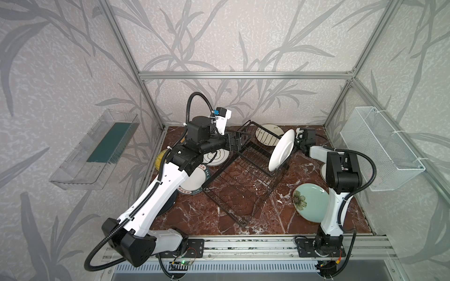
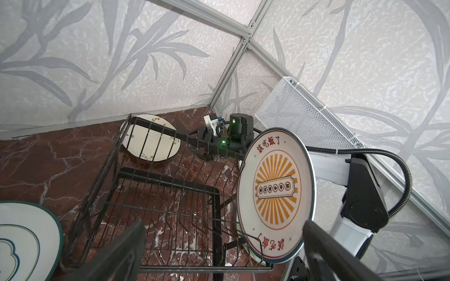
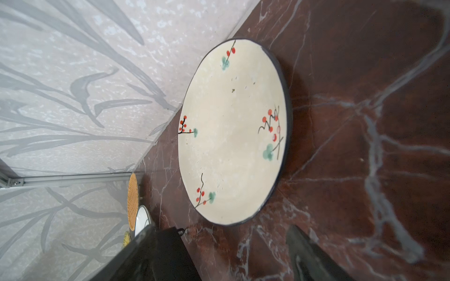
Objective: Load plates into a dish rack
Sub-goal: Pick up the plate from the top-center of the table.
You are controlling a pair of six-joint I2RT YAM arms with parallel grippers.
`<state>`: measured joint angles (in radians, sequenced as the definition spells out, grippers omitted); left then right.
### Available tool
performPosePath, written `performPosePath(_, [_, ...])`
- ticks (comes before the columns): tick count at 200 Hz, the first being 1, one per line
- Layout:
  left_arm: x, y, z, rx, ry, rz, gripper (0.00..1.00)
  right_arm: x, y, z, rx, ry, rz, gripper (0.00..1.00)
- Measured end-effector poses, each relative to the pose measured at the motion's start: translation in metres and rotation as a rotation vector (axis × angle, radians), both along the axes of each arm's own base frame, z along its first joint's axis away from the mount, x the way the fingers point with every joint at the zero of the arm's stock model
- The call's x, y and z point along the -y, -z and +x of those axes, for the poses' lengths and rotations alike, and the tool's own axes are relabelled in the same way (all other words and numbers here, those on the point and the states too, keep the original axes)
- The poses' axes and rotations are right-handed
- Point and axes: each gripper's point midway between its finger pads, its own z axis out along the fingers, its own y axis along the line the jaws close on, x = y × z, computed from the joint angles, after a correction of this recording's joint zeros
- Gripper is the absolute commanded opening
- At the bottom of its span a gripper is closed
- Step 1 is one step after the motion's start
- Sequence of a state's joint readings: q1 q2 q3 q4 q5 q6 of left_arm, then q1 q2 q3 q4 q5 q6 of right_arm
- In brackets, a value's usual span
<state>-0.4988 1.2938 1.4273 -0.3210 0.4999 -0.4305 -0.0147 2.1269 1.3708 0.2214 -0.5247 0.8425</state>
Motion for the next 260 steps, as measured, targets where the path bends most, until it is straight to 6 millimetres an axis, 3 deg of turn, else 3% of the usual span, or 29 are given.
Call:
performPosePath(57, [-0.005,-0.011,-0.006,0.023,-0.006,-0.02,0.99,0.001,0.035,0.016,-0.066,0.031,0.016,0.69])
performPosePath(207, [-0.007,-0.015,-0.005,0.045,-0.006,-0.037,0.99,-0.005,0.05,0.047,-0.057,0.153,0.093,0.31])
performPosePath(260, [-0.014,-0.026,-0.016,0.076,-0.012,-0.054,0.99,-0.004,0.056,0.052,-0.045,0.194,0.107,0.15])
